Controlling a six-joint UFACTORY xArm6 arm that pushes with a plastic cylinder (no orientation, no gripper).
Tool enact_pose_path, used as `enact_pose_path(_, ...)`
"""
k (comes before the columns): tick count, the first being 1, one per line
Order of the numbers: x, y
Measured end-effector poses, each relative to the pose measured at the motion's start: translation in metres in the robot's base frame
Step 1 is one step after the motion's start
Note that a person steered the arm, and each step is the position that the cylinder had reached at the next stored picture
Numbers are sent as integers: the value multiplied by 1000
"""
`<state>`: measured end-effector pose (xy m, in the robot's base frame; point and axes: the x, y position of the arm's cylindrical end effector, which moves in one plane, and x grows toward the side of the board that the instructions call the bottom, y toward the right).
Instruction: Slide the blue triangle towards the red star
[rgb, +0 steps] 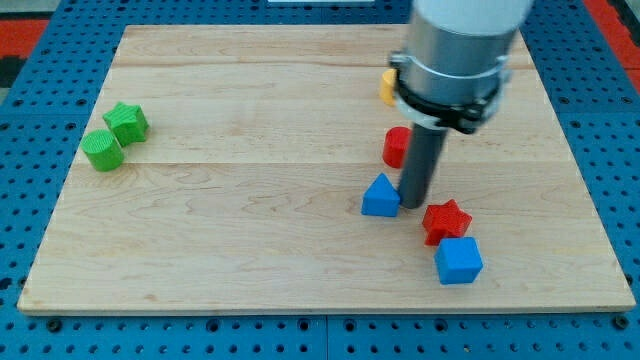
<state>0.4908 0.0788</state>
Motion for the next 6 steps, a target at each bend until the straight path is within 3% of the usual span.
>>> enact_pose_path(3,-44,-97)
enact_pose_path(4,-13,-139)
enact_pose_path(6,2,-71)
